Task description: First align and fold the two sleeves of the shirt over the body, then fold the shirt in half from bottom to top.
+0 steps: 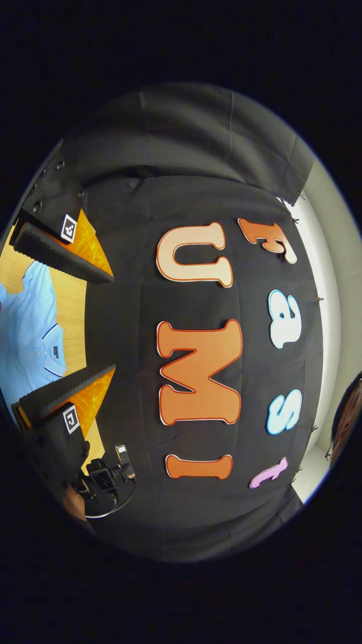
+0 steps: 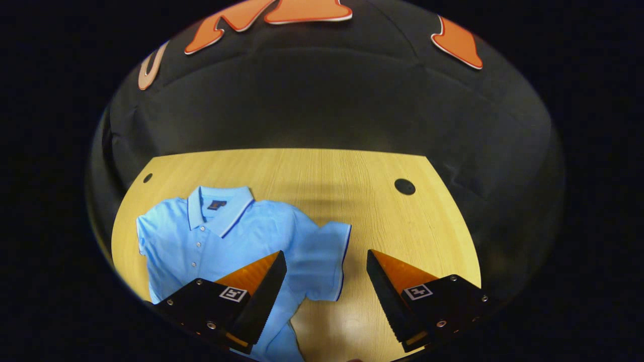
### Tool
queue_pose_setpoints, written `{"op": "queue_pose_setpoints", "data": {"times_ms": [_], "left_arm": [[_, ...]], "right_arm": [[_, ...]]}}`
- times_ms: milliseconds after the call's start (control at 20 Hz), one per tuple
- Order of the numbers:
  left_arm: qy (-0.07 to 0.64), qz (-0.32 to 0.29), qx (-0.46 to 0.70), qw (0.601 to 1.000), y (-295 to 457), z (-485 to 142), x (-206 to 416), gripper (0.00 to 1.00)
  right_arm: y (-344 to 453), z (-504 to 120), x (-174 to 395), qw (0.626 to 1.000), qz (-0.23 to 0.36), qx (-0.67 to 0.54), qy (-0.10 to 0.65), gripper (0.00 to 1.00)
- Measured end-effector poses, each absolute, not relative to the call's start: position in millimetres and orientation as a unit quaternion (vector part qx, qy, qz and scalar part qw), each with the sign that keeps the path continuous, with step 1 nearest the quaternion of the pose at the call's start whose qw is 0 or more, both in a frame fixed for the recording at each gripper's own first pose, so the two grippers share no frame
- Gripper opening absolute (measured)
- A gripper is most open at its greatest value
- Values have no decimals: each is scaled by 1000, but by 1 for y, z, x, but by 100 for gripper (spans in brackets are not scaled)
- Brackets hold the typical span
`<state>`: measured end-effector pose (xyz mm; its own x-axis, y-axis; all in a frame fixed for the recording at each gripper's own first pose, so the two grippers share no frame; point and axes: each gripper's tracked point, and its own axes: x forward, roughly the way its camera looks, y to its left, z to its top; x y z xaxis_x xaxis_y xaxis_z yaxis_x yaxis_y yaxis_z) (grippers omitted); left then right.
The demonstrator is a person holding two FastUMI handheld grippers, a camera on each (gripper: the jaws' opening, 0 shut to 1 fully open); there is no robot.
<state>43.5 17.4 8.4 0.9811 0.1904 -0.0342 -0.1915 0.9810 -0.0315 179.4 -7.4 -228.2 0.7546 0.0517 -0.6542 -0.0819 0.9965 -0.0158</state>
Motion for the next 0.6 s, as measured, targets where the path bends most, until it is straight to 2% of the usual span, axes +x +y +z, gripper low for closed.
{"op": "queue_pose_setpoints", "data": {"times_ms": [100,400,450,600], "left_arm": [[21,103,-14,994,19,6,43,100],[35,128,-2,991,27,0,34,100],[39,133,-2,990,27,-1,32,100],[46,144,0,989,28,-5,24,100]], "right_arm": [[-7,-245,182,928,37,-25,371,97],[-13,-290,172,892,33,-53,448,88],[-11,-296,170,885,36,-51,461,84],[-13,-303,170,877,32,-43,477,81]]}}
